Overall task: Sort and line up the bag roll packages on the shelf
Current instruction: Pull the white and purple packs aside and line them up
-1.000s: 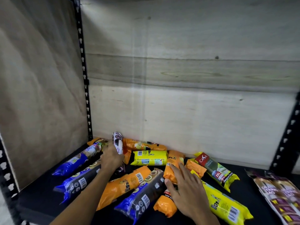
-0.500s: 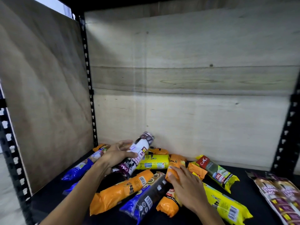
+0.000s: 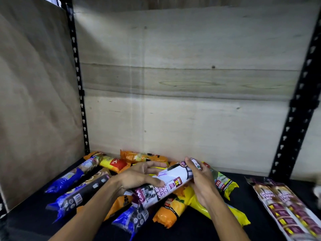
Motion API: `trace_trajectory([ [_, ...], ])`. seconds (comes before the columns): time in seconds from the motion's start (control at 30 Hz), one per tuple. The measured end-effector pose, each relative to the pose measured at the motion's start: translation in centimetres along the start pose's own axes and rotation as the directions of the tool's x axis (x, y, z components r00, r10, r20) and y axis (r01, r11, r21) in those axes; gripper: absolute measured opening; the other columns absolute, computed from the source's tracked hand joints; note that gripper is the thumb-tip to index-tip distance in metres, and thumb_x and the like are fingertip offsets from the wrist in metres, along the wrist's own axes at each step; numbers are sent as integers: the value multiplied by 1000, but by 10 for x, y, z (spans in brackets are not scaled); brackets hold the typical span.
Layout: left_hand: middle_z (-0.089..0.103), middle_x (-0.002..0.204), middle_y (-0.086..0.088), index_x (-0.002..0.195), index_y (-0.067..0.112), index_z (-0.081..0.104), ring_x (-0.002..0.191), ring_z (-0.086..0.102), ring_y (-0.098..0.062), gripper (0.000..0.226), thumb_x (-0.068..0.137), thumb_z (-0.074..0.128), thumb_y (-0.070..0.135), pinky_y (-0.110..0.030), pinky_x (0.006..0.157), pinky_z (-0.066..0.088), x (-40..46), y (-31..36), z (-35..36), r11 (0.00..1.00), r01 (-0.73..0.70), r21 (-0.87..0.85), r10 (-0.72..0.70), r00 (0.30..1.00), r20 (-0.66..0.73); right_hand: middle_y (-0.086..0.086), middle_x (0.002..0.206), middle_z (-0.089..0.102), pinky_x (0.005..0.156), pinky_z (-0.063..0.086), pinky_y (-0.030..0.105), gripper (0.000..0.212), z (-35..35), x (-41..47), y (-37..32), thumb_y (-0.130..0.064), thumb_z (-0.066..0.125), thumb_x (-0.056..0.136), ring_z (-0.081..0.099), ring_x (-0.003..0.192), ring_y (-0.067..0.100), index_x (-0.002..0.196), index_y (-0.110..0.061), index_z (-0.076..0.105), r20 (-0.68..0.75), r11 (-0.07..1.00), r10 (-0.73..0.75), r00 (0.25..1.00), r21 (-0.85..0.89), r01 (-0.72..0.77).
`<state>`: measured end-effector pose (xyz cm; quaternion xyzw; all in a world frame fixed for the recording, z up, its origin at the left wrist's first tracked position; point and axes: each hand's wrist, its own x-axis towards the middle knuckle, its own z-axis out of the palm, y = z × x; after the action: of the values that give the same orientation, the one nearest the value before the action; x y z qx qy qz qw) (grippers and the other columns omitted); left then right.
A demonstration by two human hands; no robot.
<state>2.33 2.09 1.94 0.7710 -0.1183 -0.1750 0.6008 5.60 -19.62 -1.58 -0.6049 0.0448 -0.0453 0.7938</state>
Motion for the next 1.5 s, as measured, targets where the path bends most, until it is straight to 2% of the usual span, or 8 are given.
trace_trajectory([
  [0.13, 74, 111, -8, 120, 16, 63, 100, 72, -23, 40, 83, 76, 19, -36, 83, 57, 3, 1, 4, 997, -51, -50, 42, 986, -161, 12, 96, 77, 85, 59, 49, 25, -23, 5, -15, -21, 78, 83, 73, 83, 25, 103, -9, 71, -118, 999, -44, 992, 14, 46],
  [0.27, 64, 119, 8, 114, 30, 60, 101, 64, -10, 30, 94, 51, 50, -34, 89, 53, 15, -8, 34, 992, -111, 66, 129, 876, -465, 12, 91, 72, 55, 59, 33, 24, -67, 4, -30, -19, 74, 87, 68, 67, 19, 106, -6, 67, -280, 991, 1, 960, 131, 37],
  [0.4, 41, 148, 10, 144, 37, 38, 134, 40, -15, 59, 92, 34, 67, -45, 112, 35, 35, -28, 77, 897, -57, 438, 236, 900, -367, 19, 102, 70, 52, 61, 33, 29, -118, -6, -38, -14, 74, 88, 71, 75, 23, 110, 0, 62, -422, 976, 10, 907, 202, 83],
  [0.57, -1, 165, 9, 152, 46, 16, 152, -6, -19, 80, 79, 6, 78, -46, 121, 2, 62, -49, 109, 499, 42, 866, 276, 939, -204, 19, 116, 67, 57, 61, 33, 19, -168, -20, -32, -12, 68, 92, 71, 88, 28, 110, -14, 64, -583, 968, -35, 812, 182, 172],
  [0.87, 29, 159, 5, 146, 40, 37, 149, 16, -24, 85, 77, 7, 78, -47, 119, 14, 70, -64, 112, 392, 77, 917, 396, 885, -244, 7, 108, 68, 86, 57, 47, 14, -192, -35, -15, -35, 71, 87, 66, 96, 30, 96, -25, 66, -710, 976, -205, 674, -204, 82],
  [1.23, 27, 160, 6, 148, 39, 35, 150, 13, -24, 86, 76, 5, 77, -47, 118, 13, 69, -65, 113, 403, 80, 912, 387, 888, -249, 20, 133, 50, 79, 41, 30, 64, -178, -63, -22, -35, 88, 70, 52, 94, 27, 122, -10, 60, -586, 881, -233, 776, -465, -86],
  [1.4, 29, 159, 6, 147, 38, 37, 149, 15, -24, 92, 75, 3, 84, -47, 119, 14, 70, -66, 112, 403, 76, 912, 398, 883, -250, 21, 133, 45, 70, 37, 29, 70, -176, -78, -26, -25, 89, 70, 40, 71, 11, 128, -9, 55, -487, 743, -219, 845, -645, -179],
  [1.5, 31, 159, 5, 146, 38, 38, 149, 17, -24, 91, 76, 3, 83, -47, 119, 16, 71, -68, 112, 392, 78, 917, 410, 877, -250, 14, 130, 51, 71, 38, 31, 67, -175, -82, -25, -30, 87, 71, 56, 94, 27, 127, -13, 53, -452, 632, -224, 863, -742, -224],
])
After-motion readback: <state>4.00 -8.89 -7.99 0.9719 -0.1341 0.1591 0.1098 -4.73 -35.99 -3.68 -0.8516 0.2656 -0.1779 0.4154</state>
